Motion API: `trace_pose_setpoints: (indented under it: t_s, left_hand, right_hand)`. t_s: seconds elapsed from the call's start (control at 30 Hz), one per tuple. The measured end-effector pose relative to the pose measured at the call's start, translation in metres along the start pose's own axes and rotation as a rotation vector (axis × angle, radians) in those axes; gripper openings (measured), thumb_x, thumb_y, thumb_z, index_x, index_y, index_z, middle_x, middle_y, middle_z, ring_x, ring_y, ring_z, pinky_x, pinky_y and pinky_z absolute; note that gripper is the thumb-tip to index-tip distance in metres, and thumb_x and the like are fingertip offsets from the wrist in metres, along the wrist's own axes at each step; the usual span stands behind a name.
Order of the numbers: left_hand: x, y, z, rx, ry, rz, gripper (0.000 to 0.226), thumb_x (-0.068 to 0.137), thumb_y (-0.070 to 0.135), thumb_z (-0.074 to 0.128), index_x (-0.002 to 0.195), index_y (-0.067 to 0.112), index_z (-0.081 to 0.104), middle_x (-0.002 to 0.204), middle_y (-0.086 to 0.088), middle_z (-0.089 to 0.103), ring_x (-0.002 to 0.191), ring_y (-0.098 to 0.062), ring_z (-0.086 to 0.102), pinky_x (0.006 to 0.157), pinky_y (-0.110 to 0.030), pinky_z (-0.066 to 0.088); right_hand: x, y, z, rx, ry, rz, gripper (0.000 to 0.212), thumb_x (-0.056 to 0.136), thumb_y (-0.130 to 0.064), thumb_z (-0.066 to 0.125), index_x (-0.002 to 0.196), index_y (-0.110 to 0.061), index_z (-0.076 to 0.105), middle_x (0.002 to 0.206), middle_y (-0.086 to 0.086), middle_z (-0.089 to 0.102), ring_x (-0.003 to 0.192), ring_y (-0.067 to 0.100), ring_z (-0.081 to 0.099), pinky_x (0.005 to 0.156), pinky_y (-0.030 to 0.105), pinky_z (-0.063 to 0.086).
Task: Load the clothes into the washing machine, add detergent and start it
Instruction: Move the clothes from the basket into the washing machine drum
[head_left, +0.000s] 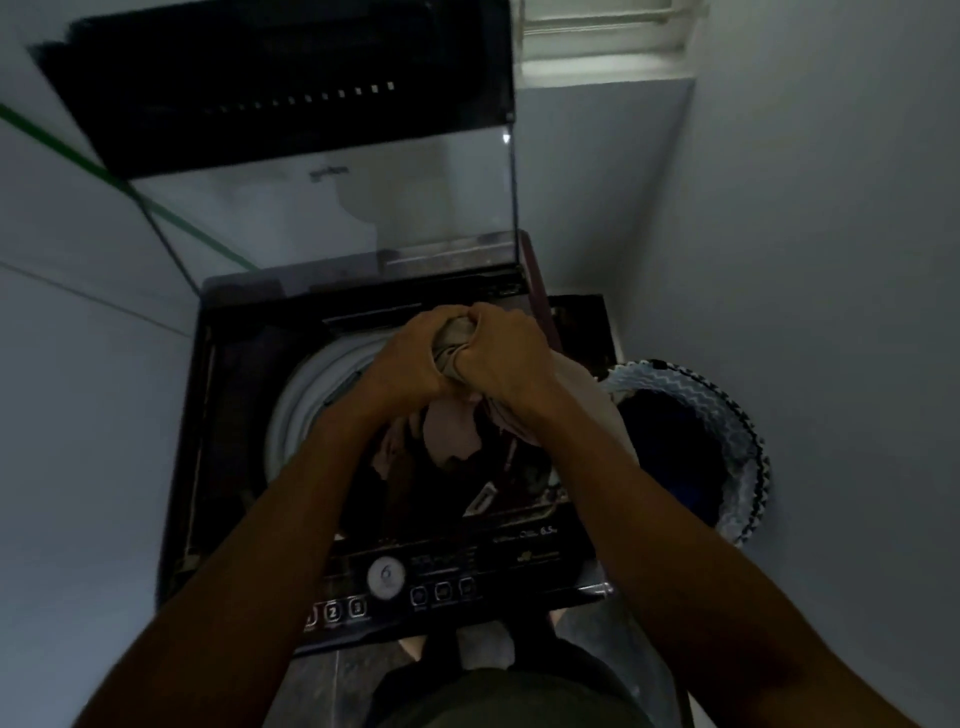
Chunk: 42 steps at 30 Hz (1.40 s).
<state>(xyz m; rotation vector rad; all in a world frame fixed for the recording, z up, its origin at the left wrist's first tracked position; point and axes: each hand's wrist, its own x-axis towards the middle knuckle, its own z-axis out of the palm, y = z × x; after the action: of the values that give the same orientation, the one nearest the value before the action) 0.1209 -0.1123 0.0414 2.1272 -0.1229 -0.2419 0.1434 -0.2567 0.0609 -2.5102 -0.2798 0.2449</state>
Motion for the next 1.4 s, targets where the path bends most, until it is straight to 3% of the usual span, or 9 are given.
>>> trace_pose_setpoints:
  t_s: [0.17, 0.27, 0.43, 0.53, 0.67, 0.8, 0.93, 1.13, 1.4]
  left_hand:
    - [-0.04, -0.028, -0.039, -0.106, 0.241, -0.114, 0.053, 0.063, 0.03, 0.067, 0.116, 0.03, 0.058, 0.106, 0.013, 0.067, 0.096, 0.003, 0.064, 0.089, -0.018, 0.048]
    - [-0.06, -0.063, -0.05, -0.014, 0.399, -0.243, 0.045, 0.07, 0.02, 0.064, 0.112, 0.035, 0.059, 0.109, 0.003, 0.069, 0.099, -0.011, 0.064, 0.091, -0.027, 0.047]
    - [-0.075, -0.102, -0.033, 0.238, 0.05, -0.409, 0.051, 0.097, 0.018, 0.056, 0.144, 0.005, 0.041, 0.144, -0.015, 0.048, 0.132, -0.028, 0.047, 0.11, -0.033, 0.035]
    - [-0.077, -0.1, -0.023, 0.164, 0.088, -0.455, 0.028, 0.096, 0.019, 0.056, 0.122, 0.014, 0.064, 0.117, -0.009, 0.067, 0.103, -0.023, 0.063, 0.081, -0.028, 0.048]
    - [-0.07, -0.091, -0.014, 0.114, 0.039, -0.422, 0.013, 0.089, 0.016, 0.061, 0.099, 0.019, 0.068, 0.09, -0.001, 0.07, 0.082, -0.013, 0.065, 0.071, -0.028, 0.049]
    - [-0.048, -0.065, 0.002, 0.044, 0.069, -0.334, 0.023, 0.089, 0.012, 0.063, 0.11, 0.022, 0.065, 0.094, 0.007, 0.066, 0.089, -0.011, 0.064, 0.063, -0.013, 0.041]
    - [-0.013, -0.034, 0.028, 0.095, 0.031, -0.184, 0.044, 0.086, 0.014, 0.066, 0.129, 0.014, 0.057, 0.118, -0.001, 0.064, 0.1, -0.009, 0.058, 0.074, -0.013, 0.041]
    - [0.03, 0.015, 0.092, 0.278, -0.067, 0.069, 0.075, 0.072, 0.04, 0.066, 0.137, 0.008, 0.046, 0.133, -0.014, 0.048, 0.122, -0.029, 0.045, 0.105, -0.041, 0.037]
    - [0.06, 0.031, 0.158, 0.661, -0.177, 0.255, 0.09, 0.069, 0.054, 0.076, 0.143, 0.014, 0.043, 0.155, -0.01, 0.03, 0.148, -0.031, 0.012, 0.12, -0.043, 0.005]
  right_hand:
    - [0.001, -0.057, 0.033, -0.086, -0.088, -0.152, 0.042, 0.082, -0.041, 0.063, 0.114, -0.015, 0.053, 0.109, 0.012, 0.066, 0.098, 0.034, 0.061, 0.078, 0.036, 0.044]
    - [0.005, -0.079, 0.064, -0.088, -0.258, -0.234, 0.046, 0.085, -0.02, 0.06, 0.127, -0.008, 0.045, 0.123, 0.014, 0.059, 0.112, 0.032, 0.058, 0.089, 0.037, 0.044]
    - [0.005, -0.077, 0.12, -0.088, -0.528, -0.208, 0.067, 0.087, -0.01, 0.057, 0.147, -0.011, 0.025, 0.143, 0.02, 0.038, 0.126, 0.041, 0.044, 0.101, 0.052, 0.037]
    - [0.001, -0.056, 0.138, -0.13, -0.582, -0.202, 0.056, 0.088, -0.015, 0.059, 0.137, -0.009, 0.033, 0.133, 0.024, 0.039, 0.117, 0.046, 0.048, 0.095, 0.054, 0.043]
    - [0.0, -0.029, 0.136, -0.153, -0.529, -0.202, 0.056, 0.085, -0.016, 0.062, 0.134, -0.008, 0.037, 0.131, 0.021, 0.04, 0.115, 0.045, 0.045, 0.093, 0.053, 0.045]
    - [0.014, -0.008, 0.105, -0.078, -0.33, -0.199, 0.066, 0.071, -0.042, 0.072, 0.124, -0.009, 0.051, 0.121, 0.018, 0.049, 0.11, 0.037, 0.048, 0.091, 0.048, 0.047]
    - [0.03, 0.02, 0.061, -0.037, -0.144, -0.109, 0.047, 0.08, -0.023, 0.069, 0.123, -0.01, 0.056, 0.123, 0.017, 0.049, 0.112, 0.035, 0.047, 0.096, 0.045, 0.044]
    - [0.019, 0.093, 0.015, 0.008, 0.081, 0.026, 0.044, 0.084, -0.01, 0.052, 0.127, -0.006, 0.052, 0.123, 0.018, 0.052, 0.115, 0.035, 0.047, 0.094, 0.048, 0.045]
    - [-0.013, 0.181, -0.007, 0.23, -0.076, 0.22, 0.057, 0.094, -0.026, 0.054, 0.145, -0.007, 0.037, 0.141, 0.017, 0.05, 0.125, 0.031, 0.051, 0.1, 0.031, 0.039]
